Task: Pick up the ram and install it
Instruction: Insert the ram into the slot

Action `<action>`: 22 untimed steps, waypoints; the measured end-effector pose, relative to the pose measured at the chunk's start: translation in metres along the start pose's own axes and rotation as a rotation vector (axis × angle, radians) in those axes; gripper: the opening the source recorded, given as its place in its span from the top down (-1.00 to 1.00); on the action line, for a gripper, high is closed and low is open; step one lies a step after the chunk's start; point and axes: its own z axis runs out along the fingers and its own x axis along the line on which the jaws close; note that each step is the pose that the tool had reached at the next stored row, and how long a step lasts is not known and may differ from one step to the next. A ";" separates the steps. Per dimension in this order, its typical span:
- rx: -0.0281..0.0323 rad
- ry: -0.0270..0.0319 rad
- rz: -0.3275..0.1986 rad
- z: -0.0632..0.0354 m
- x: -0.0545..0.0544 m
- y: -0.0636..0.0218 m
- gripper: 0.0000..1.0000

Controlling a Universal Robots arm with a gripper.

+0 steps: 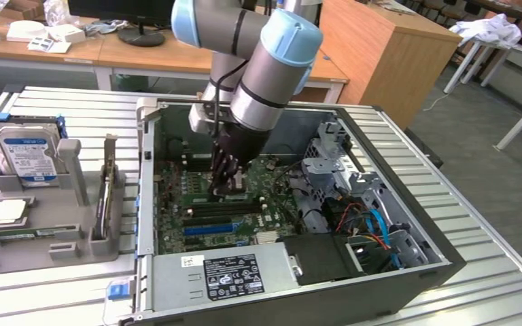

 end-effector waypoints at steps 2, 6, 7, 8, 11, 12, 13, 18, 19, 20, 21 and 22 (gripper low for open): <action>0.0001 -0.0002 0.000 -0.0007 0.000 -0.0034 0.73; 0.0001 -0.0005 0.000 -0.0020 0.001 -0.0098 0.73; 0.0004 -0.0007 0.000 -0.0021 0.001 -0.0113 0.73; 0.0007 -0.0006 0.000 -0.0022 0.001 -0.0124 0.73; 0.0034 -0.0002 0.000 -0.0023 0.001 -0.0146 0.73; 0.0047 -0.0002 0.000 -0.0023 0.001 -0.0154 0.73; 0.0057 -0.0003 0.000 -0.0022 0.001 -0.0162 0.73; 0.0159 0.0001 0.000 -0.0018 0.001 -0.0190 0.73; 0.0224 0.0005 0.000 -0.0015 0.001 -0.0192 0.73; 0.0283 0.0008 0.000 -0.0013 0.001 -0.0192 0.73; 0.0322 0.0012 0.000 -0.0012 0.001 -0.0192 0.73; 0.0322 0.0012 0.000 -0.0012 0.001 -0.0193 0.73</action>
